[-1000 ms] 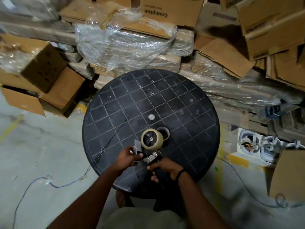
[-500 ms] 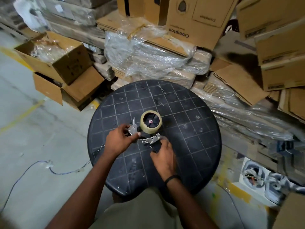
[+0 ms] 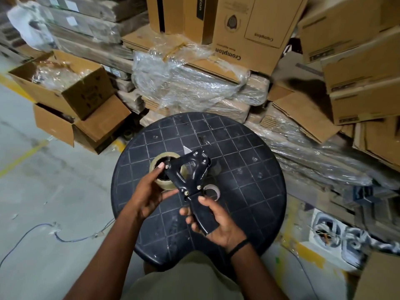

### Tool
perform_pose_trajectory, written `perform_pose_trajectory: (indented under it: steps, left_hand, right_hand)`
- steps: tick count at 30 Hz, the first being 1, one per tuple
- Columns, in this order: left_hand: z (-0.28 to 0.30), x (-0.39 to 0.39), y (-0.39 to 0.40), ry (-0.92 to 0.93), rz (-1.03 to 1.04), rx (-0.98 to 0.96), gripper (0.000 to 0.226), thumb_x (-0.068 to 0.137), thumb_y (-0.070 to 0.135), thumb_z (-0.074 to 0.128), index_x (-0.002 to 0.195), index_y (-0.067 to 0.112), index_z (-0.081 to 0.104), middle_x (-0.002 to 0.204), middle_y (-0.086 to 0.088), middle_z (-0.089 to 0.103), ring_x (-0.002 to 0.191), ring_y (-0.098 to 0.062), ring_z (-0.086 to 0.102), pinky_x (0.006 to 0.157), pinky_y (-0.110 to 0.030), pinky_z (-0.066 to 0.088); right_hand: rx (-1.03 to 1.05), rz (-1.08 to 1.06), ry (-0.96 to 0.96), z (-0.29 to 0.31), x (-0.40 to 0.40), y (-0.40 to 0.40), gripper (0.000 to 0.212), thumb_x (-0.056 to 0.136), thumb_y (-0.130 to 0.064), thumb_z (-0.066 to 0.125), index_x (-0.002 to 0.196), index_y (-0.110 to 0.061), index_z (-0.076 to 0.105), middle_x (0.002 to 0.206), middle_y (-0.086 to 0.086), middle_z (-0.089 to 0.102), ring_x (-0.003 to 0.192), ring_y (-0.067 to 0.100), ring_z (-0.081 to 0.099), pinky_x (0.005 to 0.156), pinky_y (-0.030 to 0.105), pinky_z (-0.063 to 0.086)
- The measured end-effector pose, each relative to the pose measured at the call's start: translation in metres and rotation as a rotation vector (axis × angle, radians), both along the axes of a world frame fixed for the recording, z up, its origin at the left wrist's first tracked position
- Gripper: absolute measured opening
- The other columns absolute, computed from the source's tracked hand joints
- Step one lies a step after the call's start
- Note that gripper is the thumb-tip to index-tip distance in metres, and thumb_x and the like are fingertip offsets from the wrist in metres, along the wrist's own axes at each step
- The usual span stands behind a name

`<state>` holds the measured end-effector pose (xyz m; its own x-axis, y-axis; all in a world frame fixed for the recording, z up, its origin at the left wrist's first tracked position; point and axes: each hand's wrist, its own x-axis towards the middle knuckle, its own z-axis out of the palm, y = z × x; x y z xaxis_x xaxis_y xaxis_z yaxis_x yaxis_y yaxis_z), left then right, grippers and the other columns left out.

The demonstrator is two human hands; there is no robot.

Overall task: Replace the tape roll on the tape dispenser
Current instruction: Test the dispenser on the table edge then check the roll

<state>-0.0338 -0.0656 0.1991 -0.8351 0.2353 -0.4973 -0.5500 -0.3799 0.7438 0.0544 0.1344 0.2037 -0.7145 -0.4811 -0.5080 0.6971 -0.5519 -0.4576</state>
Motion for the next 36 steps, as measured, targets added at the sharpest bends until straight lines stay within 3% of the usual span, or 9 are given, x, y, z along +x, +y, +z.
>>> perform_pose_trajectory:
  steps: [5,8,14,18,21,24,27,33,36]
  left_hand:
    - [0.018,-0.005,0.004,0.127,0.101,-0.053,0.046,0.09,0.03,0.067,0.126,0.003,0.061,0.118,-0.02,0.069,0.109,-0.032,0.067,0.085,-0.05,0.057]
    - [0.025,-0.001,0.005,0.21,0.083,-0.066,0.032,0.091,0.023,0.065,0.12,0.01,0.066,0.113,-0.014,0.071,0.103,-0.028,0.07,0.078,-0.044,0.059]
    - [0.043,0.005,0.012,0.329,0.2,-0.142,0.034,0.088,0.02,0.071,0.119,0.008,0.064,0.114,-0.019,0.07,0.108,-0.038,0.067,0.087,-0.058,0.055]
    - [0.067,0.022,0.019,0.502,0.099,-0.233,0.056,0.077,0.044,0.079,0.118,0.008,0.067,0.11,-0.016,0.073,0.106,-0.035,0.068,0.086,-0.046,0.058]
    - [0.088,0.032,0.013,0.553,-0.02,-0.051,0.077,0.075,0.063,0.072,0.117,-0.002,0.067,0.12,-0.023,0.068,0.114,-0.035,0.065,0.09,-0.047,0.055]
    - [0.111,0.034,0.009,0.663,0.134,-0.183,0.049,0.084,0.039,0.073,0.106,-0.005,0.07,0.107,-0.021,0.073,0.099,-0.037,0.072,0.088,-0.048,0.057]
    - [0.123,0.027,0.001,0.714,0.321,-0.443,0.016,0.083,0.014,0.071,0.093,0.002,0.073,0.087,-0.01,0.077,0.081,-0.028,0.075,0.079,-0.043,0.061]
    - [0.133,0.017,0.011,0.603,0.236,-0.446,0.027,0.081,0.032,0.071,0.107,0.022,0.072,0.102,0.004,0.076,0.097,-0.011,0.071,0.08,-0.022,0.057]
    - [0.132,0.021,0.025,0.503,0.237,-0.399,0.033,0.086,0.048,0.063,0.112,0.029,0.069,0.108,0.009,0.073,0.103,-0.007,0.068,0.09,-0.029,0.053]
  right_hand:
    - [0.593,0.077,0.235,0.0,-0.011,-0.008,0.038,0.089,-0.03,0.074,0.121,-0.016,0.058,0.112,0.009,0.072,0.091,0.021,0.071,0.082,0.04,0.058]
    - [1.046,-0.012,0.437,0.012,-0.015,-0.019,0.056,0.077,-0.032,0.083,0.125,-0.026,0.054,0.107,-0.016,0.066,0.096,-0.009,0.063,0.085,0.018,0.05]
    - [1.409,-0.228,0.746,0.021,-0.013,-0.045,0.131,0.063,-0.045,0.09,0.154,-0.043,-0.005,0.158,-0.009,0.01,0.137,0.01,0.036,0.105,0.031,0.047]
    - [1.21,-0.249,0.764,0.037,-0.032,-0.041,0.122,0.054,-0.057,0.09,0.153,-0.041,0.02,0.157,-0.011,0.02,0.136,0.001,0.037,0.105,0.022,0.044]
    - [0.655,-0.428,0.638,0.04,-0.043,-0.023,0.073,0.065,-0.035,0.091,0.13,-0.022,0.062,0.13,0.012,0.066,0.12,0.03,0.062,0.097,0.051,0.052]
    - [0.274,-0.519,0.524,0.054,-0.043,-0.02,0.06,0.068,-0.04,0.088,0.119,-0.014,0.07,0.123,0.017,0.069,0.115,0.036,0.065,0.099,0.065,0.046]
    - [0.116,-0.552,0.396,0.069,-0.045,-0.024,0.067,0.055,-0.052,0.091,0.109,-0.016,0.073,0.114,0.011,0.071,0.098,0.03,0.071,0.079,0.057,0.057]
    - [0.241,-0.626,0.58,0.093,-0.053,-0.027,0.065,0.076,-0.03,0.083,0.129,-0.003,0.056,0.126,0.012,0.065,0.122,0.04,0.057,0.095,0.062,0.048]
    - [0.532,-0.665,0.781,0.106,-0.051,-0.031,0.053,0.085,-0.011,0.075,0.135,-0.018,0.058,0.137,0.005,0.062,0.131,0.024,0.054,0.105,0.042,0.046]
